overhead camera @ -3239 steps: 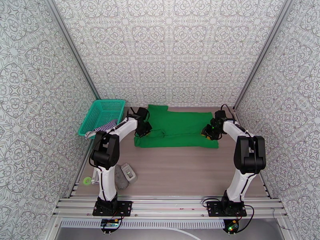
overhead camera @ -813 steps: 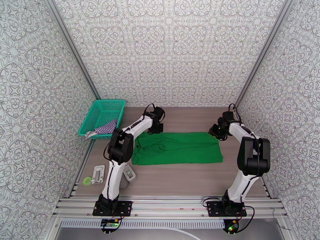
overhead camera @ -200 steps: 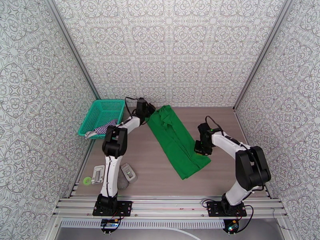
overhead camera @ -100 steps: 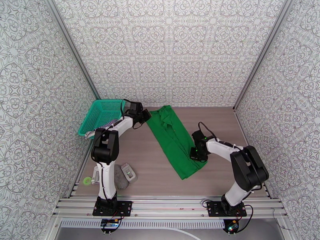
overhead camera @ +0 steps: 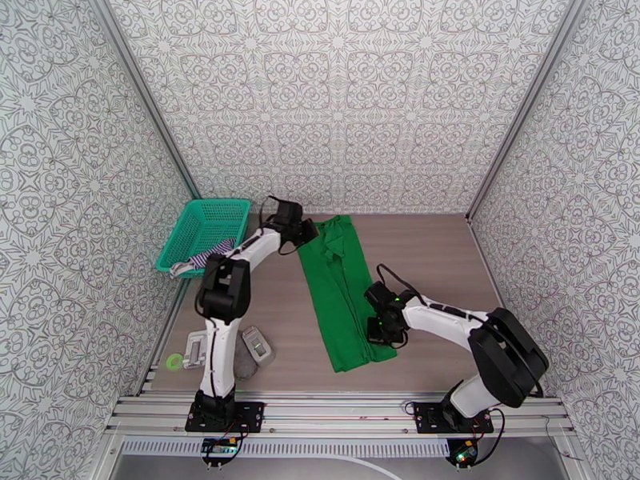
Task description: Fold and stack the mixed laundry pile
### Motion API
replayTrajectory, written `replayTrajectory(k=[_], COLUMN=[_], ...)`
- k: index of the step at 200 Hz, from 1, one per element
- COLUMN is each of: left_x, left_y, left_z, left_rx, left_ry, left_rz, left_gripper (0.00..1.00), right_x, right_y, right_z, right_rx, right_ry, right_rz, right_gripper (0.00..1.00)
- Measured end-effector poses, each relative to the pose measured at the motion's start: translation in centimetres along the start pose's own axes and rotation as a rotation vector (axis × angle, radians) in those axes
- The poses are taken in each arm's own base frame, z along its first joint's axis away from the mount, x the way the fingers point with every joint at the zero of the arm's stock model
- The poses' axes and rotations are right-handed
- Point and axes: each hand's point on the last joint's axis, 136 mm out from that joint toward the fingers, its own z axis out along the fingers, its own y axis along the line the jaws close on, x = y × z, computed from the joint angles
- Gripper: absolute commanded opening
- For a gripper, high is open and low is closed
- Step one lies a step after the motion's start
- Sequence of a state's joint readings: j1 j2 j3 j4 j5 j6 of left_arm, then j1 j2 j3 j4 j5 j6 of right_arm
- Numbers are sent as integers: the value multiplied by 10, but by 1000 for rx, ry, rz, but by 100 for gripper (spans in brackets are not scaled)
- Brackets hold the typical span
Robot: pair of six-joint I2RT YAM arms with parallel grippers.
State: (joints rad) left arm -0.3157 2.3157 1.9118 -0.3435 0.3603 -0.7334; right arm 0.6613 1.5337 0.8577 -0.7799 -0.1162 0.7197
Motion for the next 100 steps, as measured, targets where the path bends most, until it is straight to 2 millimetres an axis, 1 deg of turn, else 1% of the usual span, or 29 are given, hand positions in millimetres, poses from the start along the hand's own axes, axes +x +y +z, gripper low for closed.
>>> replayTrajectory(k=[12,23,26,38,50,54,67,85,100], left_x=[4,7,8,12,16,20,26,36,33], left_y=[-9,-15,-15,-16,-13,-11,-4,9,4], left_z=[19,35,41,54,65,71,80,94,95], left_rx=[-2,-20,-32,-72,-119,-143,-183,-226,-217], left_ry=[0,-9,-11,-24,-36,-40,-47,-45,-62], left_rz=[6,4,1,-7,-21,-30,-50,-81,-98], left_gripper=[0,0,0,0,0,0,0,0,0], right_x=[0,-6,-9,-22,-35,-41,-58,-75,-89], right_y=[-5,-6,-6,-8,-10,-12,-17,-23,-31], right_z=[-10,-22,-27,-43,-59,-65,-83,-102,-116], right_rx=[25,32,32,28,20,18,8,-8,-17], right_ry=[-6,-24,-35,-71,-111,-126,-172,-218,-254], right_rz=[-8,-15,-15,-10,-2,2,20,42,64], right_gripper=[0,0,0,0,0,0,0,0,0])
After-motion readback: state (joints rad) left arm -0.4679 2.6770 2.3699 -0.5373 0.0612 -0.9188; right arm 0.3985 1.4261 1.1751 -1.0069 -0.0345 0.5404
